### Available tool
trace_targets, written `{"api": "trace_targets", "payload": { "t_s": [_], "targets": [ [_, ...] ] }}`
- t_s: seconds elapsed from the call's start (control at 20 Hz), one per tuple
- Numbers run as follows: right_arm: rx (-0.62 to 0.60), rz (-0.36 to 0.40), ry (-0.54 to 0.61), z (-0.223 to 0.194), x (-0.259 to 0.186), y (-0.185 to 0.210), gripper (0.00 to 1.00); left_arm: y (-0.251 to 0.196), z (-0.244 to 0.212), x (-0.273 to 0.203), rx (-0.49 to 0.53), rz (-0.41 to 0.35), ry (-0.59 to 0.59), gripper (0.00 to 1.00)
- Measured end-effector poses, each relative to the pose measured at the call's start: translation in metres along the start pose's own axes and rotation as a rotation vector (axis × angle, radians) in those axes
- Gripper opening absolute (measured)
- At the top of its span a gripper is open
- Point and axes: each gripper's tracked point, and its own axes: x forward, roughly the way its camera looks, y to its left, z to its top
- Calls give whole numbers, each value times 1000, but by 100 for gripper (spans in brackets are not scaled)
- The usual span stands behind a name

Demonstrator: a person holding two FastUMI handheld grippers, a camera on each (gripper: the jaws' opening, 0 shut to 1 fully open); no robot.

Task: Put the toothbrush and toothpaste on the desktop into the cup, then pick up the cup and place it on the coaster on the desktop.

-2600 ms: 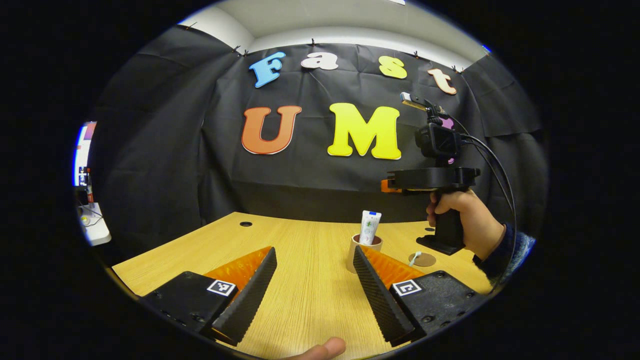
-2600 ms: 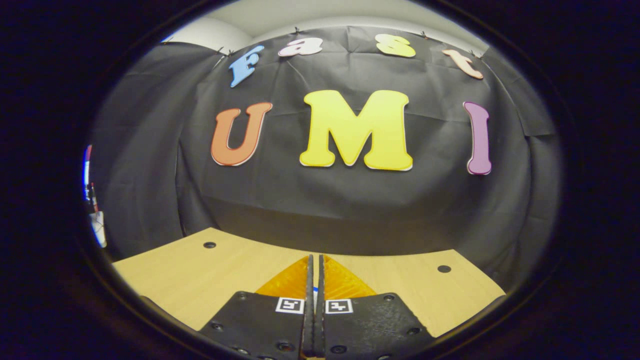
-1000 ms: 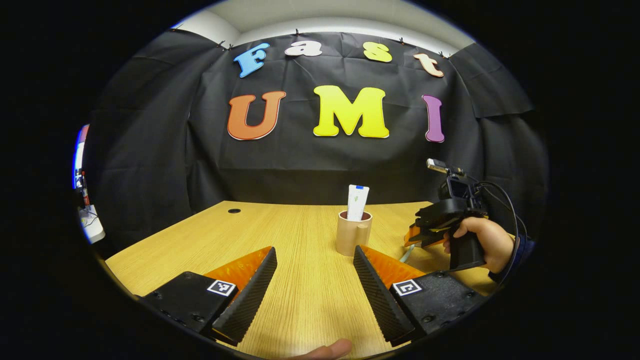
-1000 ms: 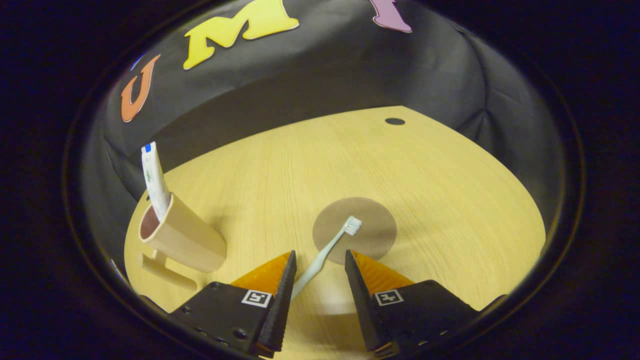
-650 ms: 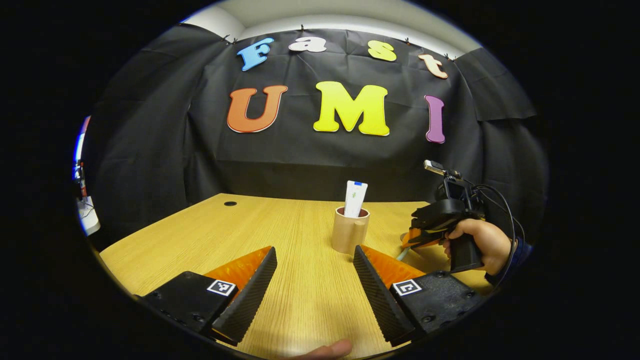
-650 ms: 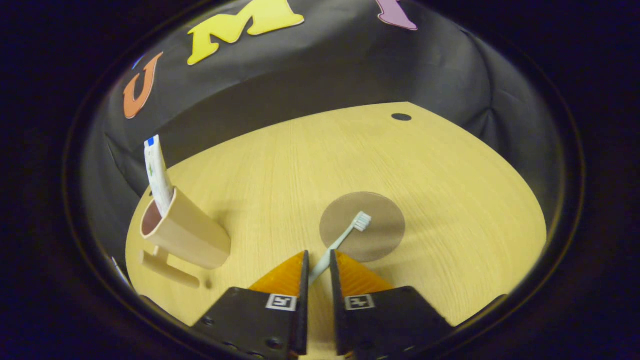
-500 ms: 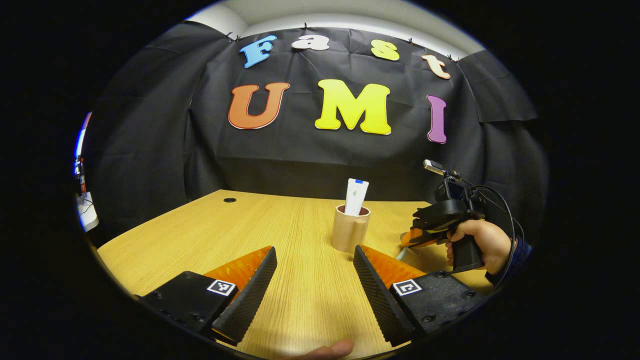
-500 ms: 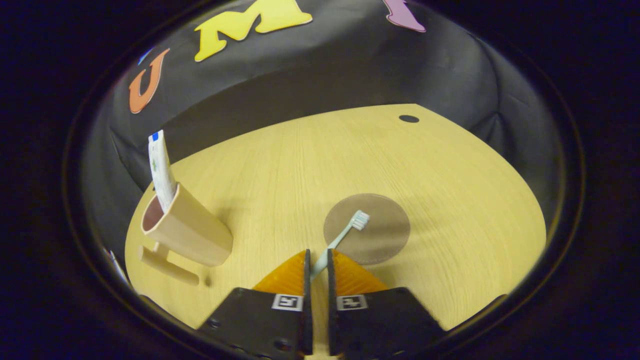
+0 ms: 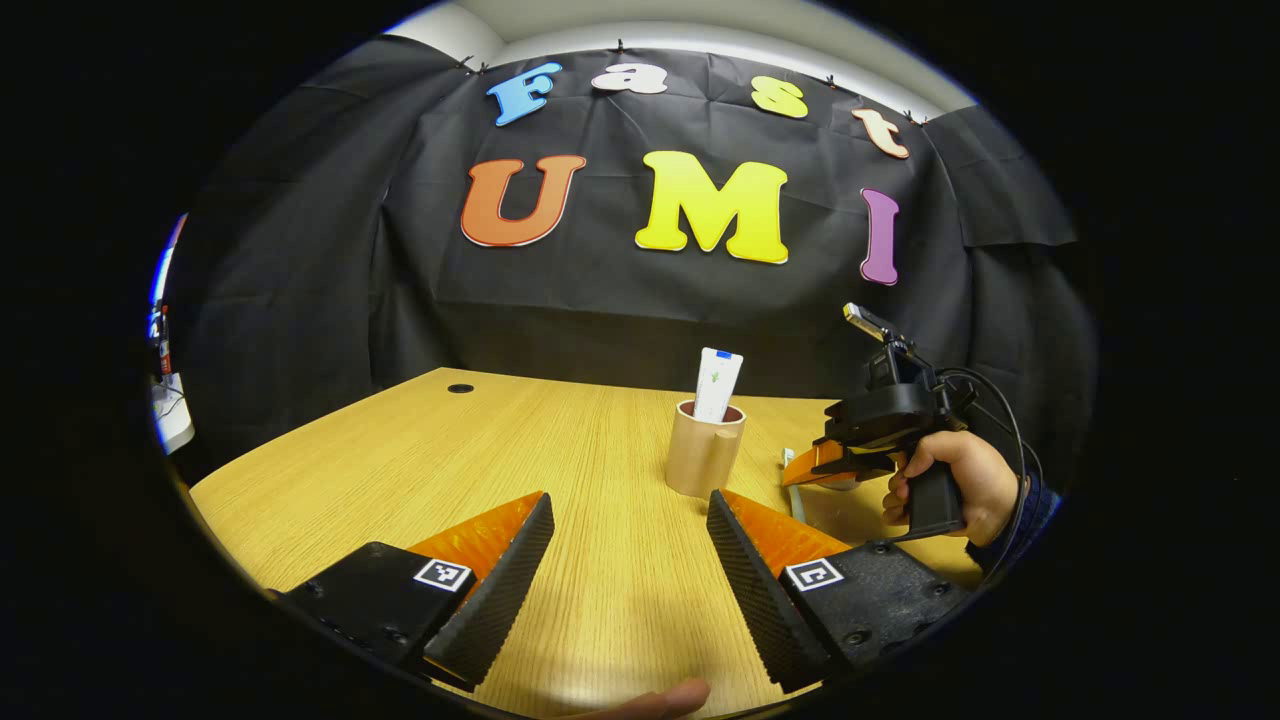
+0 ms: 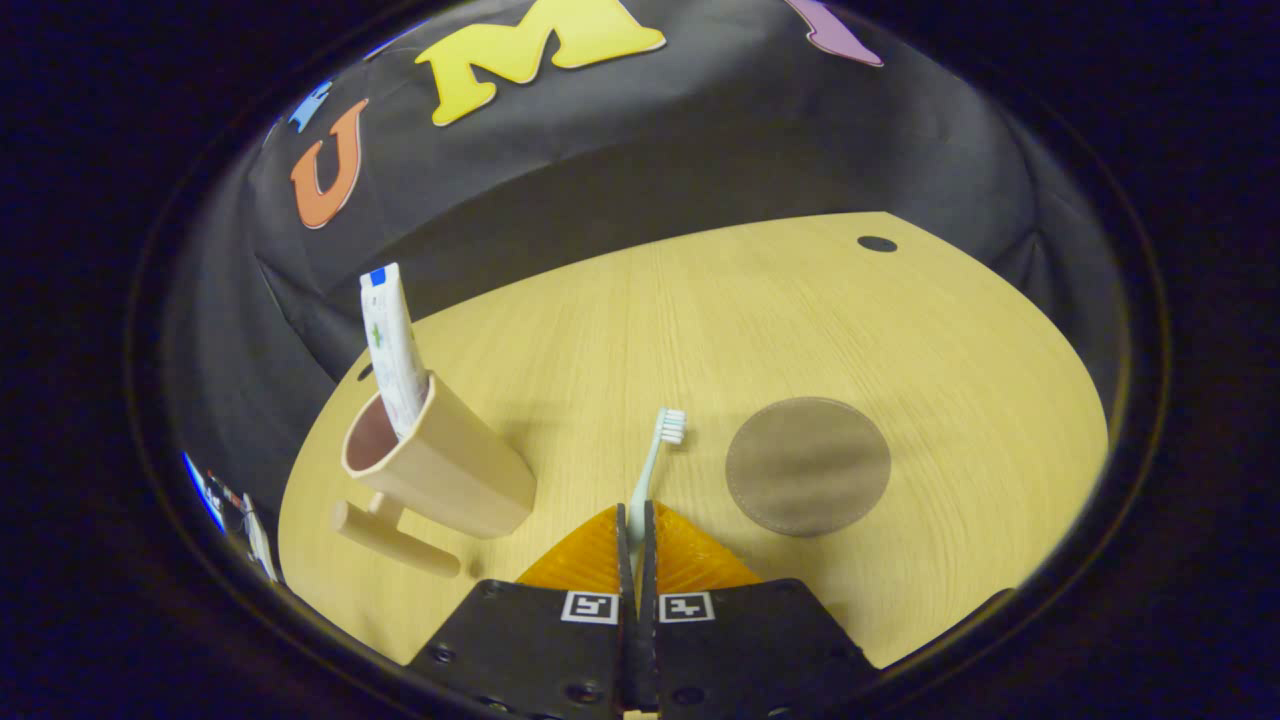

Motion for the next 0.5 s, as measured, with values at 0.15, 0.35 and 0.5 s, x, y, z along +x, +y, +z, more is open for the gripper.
{"api": "trace_targets", "payload": {
  "t_s": [0.15, 0.35, 0.5],
  "targets": [
    [-18, 28, -69, 17, -17, 9, 0, 5, -1, 0, -9, 11, 3, 98],
    [-47, 60, -170, 39, -46, 25, 0, 3, -2, 1, -12, 11, 3, 98],
    [-97, 79, -274, 64, -71, 39, 0, -1, -3, 2, -10, 0, 4, 98]
  ]
}}
